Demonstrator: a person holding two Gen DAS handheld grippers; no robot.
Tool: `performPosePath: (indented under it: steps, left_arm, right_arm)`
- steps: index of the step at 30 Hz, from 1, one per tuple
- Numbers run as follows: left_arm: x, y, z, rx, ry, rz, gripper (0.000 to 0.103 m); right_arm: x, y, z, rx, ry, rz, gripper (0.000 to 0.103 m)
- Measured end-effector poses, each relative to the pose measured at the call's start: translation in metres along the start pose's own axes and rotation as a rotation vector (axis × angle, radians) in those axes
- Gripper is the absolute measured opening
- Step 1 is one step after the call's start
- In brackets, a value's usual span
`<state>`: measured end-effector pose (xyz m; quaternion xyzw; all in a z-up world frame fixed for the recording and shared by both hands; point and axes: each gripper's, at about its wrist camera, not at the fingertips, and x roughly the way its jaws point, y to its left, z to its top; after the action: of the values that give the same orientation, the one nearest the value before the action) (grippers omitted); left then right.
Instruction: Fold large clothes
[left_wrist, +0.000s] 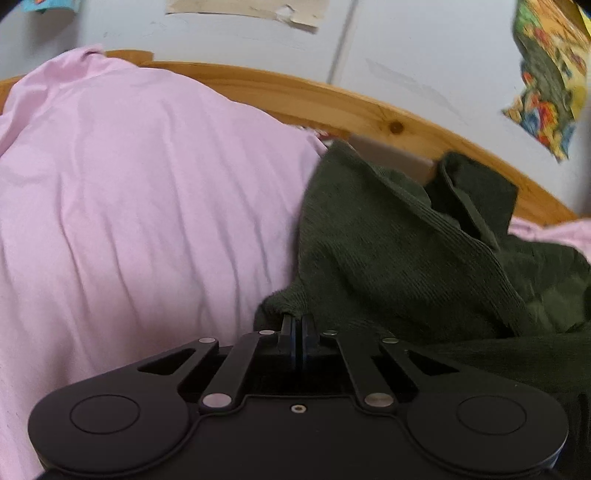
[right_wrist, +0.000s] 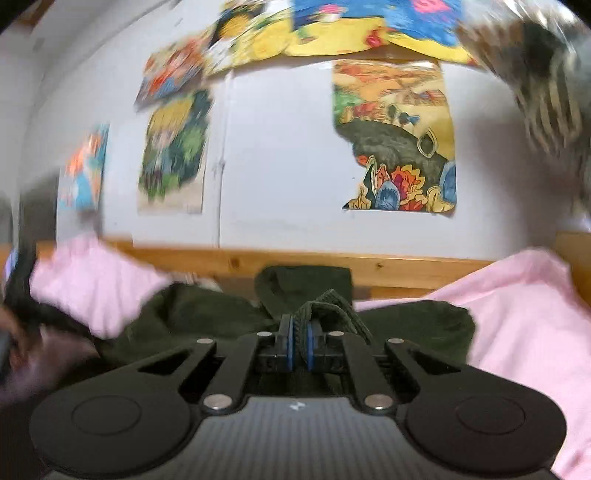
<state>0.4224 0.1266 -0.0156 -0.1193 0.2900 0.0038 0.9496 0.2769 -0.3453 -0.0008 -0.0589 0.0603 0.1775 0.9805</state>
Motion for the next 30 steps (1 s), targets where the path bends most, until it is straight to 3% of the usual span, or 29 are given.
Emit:
performPosePath:
  steps: [2,4,6,7,8,9,11,13,14,15,16,17,21,25,29,30]
  left_arm:
    - [0.002,-0.004,-0.001,0.048,0.017,0.003,0.004]
    - [0.000,-0.008,-0.001,0.089,0.025,0.008,0.014]
    - [-0.009,-0.012,0.000,0.134,-0.007,0.011,0.033]
    - [-0.015,-0.015,0.001,0.163,-0.031,0.001,0.040]
    - [-0.022,-0.018,0.002,0.192,-0.063,-0.015,0.054]
    - [-0.028,-0.021,0.003,0.213,-0.094,-0.032,0.062]
    - [-0.034,-0.034,0.007,0.265,-0.135,-0.080,0.063]
    - [-0.027,-0.048,0.012,0.290,-0.116,-0.113,0.062]
    - [-0.020,-0.055,0.015,0.297,-0.095,-0.123,0.061]
    - [-0.010,-0.065,0.017,0.308,-0.064,-0.124,0.055]
    - [0.000,-0.073,0.019,0.316,-0.042,-0.115,0.052]
    - [0.012,-0.080,0.020,0.321,-0.022,-0.100,0.045]
    - [0.055,-0.090,0.024,0.232,0.019,-0.046,0.028]
    - [0.082,-0.081,0.023,0.134,0.042,0.012,0.026]
    - [0.087,-0.076,0.017,0.127,0.021,0.001,0.026]
    - [0.083,-0.075,0.016,0.109,0.016,-0.011,0.033]
  right_arm:
    - [0.006,0.003,-0.024,0.003,0.159,0.011,0.012]
    - [0.004,-0.001,-0.042,0.084,0.274,0.035,0.018]
    - [-0.008,-0.007,-0.045,0.150,0.280,0.051,0.042]
    - [-0.014,-0.011,-0.042,0.183,0.258,0.057,0.067]
    - [-0.017,-0.015,-0.038,0.216,0.232,0.064,0.080]
    - [-0.017,-0.019,-0.034,0.247,0.217,0.073,0.081]
    - [-0.005,-0.028,-0.027,0.310,0.220,0.074,0.081]
    - [0.014,-0.037,-0.028,0.377,0.277,0.050,0.081]
    - [0.025,-0.039,-0.029,0.401,0.315,0.030,0.071]
    - [0.034,-0.040,-0.032,0.416,0.346,0.018,0.060]
    - [0.040,-0.039,-0.034,0.423,0.366,0.010,0.031]
    - [0.043,-0.036,-0.035,0.410,0.373,-0.003,0.016]
    - [0.027,-0.021,-0.016,0.233,0.259,-0.066,0.010]
    - [0.015,-0.015,-0.002,0.113,0.189,-0.123,0.009]
    - [0.039,-0.012,-0.025,0.050,0.334,-0.131,0.011]
    - [0.044,-0.013,-0.032,0.048,0.380,-0.129,0.012]
